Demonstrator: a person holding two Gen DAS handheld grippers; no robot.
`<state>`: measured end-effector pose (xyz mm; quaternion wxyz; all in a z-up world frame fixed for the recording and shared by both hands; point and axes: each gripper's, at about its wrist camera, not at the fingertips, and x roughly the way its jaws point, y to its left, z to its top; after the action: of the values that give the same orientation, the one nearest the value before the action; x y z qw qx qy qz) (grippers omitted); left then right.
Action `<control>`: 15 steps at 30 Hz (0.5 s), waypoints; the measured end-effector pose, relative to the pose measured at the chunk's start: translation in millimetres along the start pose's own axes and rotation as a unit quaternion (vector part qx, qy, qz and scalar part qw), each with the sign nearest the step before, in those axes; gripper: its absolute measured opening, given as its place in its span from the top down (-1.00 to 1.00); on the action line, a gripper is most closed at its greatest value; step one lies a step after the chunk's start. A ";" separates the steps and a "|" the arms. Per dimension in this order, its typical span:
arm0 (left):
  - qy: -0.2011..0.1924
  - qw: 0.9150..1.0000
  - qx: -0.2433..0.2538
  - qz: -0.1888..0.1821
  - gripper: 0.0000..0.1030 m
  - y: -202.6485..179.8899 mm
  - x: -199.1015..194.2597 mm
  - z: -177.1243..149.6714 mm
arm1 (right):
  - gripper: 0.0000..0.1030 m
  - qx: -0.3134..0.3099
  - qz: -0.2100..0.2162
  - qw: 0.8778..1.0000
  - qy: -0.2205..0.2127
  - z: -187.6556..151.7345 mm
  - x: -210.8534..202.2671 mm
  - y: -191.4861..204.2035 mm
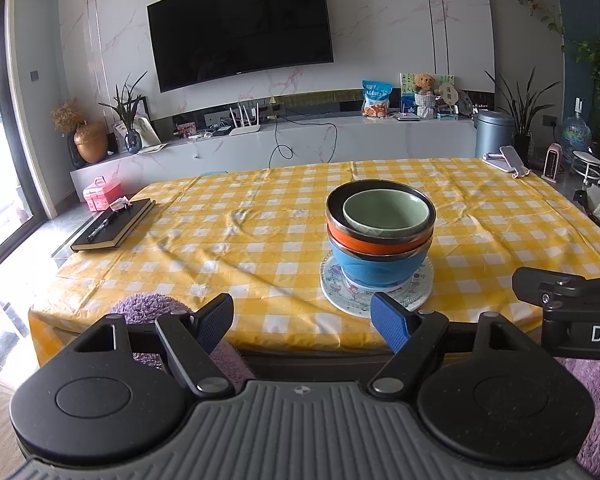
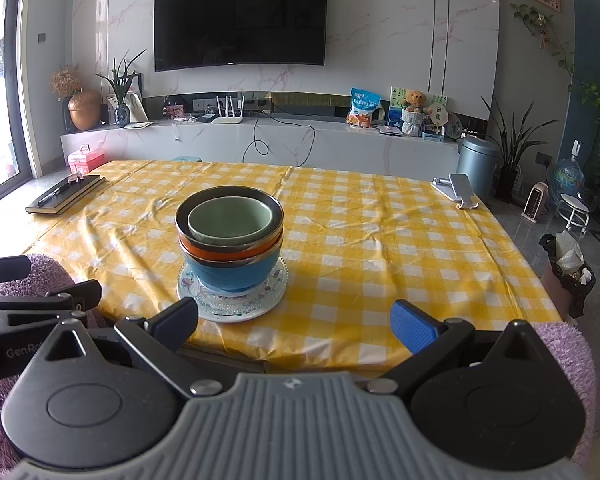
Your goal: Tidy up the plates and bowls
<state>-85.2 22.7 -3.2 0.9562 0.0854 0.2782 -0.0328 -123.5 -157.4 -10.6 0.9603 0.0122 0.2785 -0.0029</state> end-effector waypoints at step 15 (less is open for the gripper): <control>-0.006 1.000 -0.002 0.005 -0.78 -0.1 0.9 -3.7 | -0.95 -0.001 0.000 1.000 0.002 -1.2 1.4 1.1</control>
<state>-86.4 23.2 -6.8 0.9581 0.0852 0.2719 -0.0277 -123.0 -156.2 -12.3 0.9598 0.0107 0.2806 -0.0029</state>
